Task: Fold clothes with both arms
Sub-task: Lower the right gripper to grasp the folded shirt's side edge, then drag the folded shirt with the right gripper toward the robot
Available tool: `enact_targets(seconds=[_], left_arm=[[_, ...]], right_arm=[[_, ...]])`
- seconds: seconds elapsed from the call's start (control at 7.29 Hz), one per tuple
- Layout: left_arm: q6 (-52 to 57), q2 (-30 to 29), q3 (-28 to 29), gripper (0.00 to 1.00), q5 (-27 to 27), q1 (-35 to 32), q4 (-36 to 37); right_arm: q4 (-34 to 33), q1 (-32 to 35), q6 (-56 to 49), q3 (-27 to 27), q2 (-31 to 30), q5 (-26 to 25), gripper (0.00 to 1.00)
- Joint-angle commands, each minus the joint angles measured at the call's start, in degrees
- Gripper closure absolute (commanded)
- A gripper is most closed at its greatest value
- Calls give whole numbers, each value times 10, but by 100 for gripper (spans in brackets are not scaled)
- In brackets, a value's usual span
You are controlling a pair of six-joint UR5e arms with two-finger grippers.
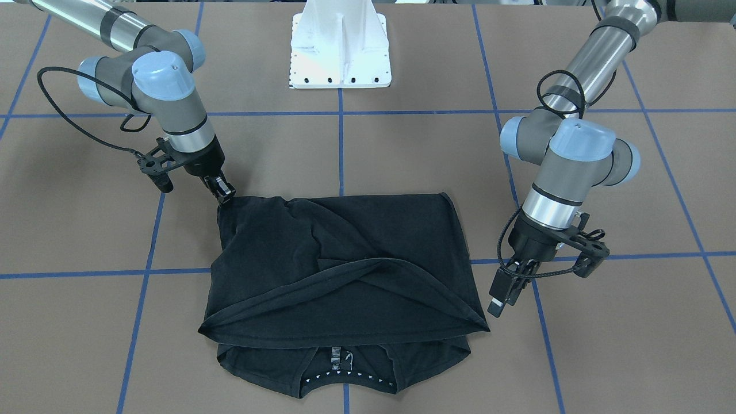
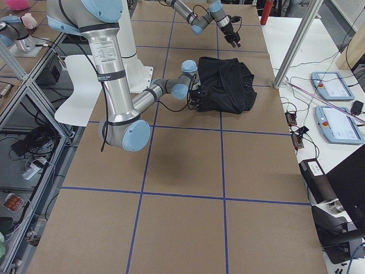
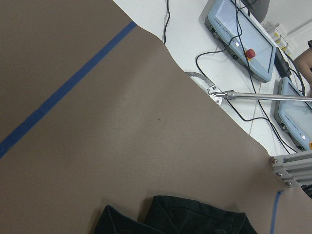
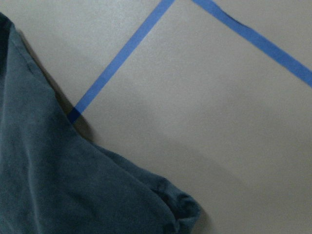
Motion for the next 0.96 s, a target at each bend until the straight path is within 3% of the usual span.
enact_targets(seconds=[0.0,0.14,0.41,0.69,0.82], left_arm=[[1,3,-13,36,-1,1,0],[1,3,-27,37,-12,0,6],[0,7,-51,37,-38,1,22],[-4,16,-89,37,-76,2,31],[-9,17,-111,36,-85,7,37]], right_arm=[[-62,7,1,110,-69,24,100],[-96,-33,11,177,-104,25,100],[-211,-160,70,260,-113,26,100],[-279,-266,107,304,-112,28,100],[-280,-303,132,304,-115,21,100]])
